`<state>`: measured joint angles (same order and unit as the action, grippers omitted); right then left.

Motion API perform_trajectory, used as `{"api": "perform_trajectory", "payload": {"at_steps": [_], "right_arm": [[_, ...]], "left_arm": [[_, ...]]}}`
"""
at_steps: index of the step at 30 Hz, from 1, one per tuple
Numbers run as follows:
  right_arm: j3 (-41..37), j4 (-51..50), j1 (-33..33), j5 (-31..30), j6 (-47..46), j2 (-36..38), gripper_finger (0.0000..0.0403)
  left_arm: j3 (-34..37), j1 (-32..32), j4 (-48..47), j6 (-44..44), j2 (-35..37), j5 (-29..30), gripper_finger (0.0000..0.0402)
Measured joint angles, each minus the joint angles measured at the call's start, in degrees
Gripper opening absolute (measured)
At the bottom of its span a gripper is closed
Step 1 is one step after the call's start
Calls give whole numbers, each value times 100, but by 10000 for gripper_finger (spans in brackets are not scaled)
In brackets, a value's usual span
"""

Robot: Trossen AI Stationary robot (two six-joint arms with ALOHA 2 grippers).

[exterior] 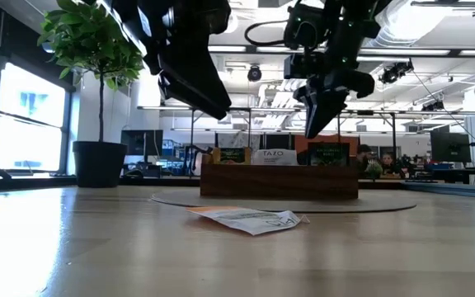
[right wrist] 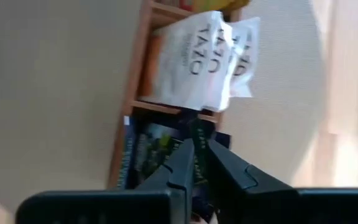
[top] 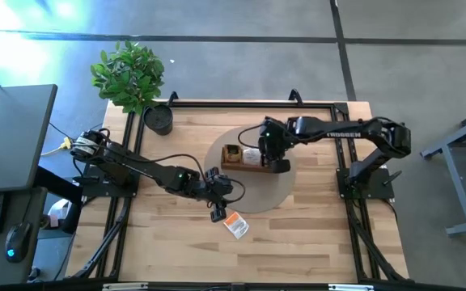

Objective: Pick & Place Tea
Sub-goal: Adjust the purple tea bags in the wooden organizer

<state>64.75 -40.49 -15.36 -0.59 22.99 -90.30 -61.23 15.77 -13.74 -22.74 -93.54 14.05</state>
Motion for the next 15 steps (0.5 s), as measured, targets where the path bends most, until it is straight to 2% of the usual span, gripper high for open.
{"api": "perform_trajectory", "payload": {"at_steps": [2, 7, 12, 15], "right_arm": [[0, 0, -85, 216, 4, -2, 48], [0, 7, -155, 227, 126, -2, 84], [0, -47, -163, -109, 124, -8, 111], [0, -80, -228, -64, 60, -60, 118]], "left_arm": [[0, 0, -15, 1, 0, 1, 179], [0, 0, -15, 1, 0, 1, 179], [0, 0, -15, 1, 0, 1, 179], [0, 0, -13, 0, 0, 1, 179]]}}
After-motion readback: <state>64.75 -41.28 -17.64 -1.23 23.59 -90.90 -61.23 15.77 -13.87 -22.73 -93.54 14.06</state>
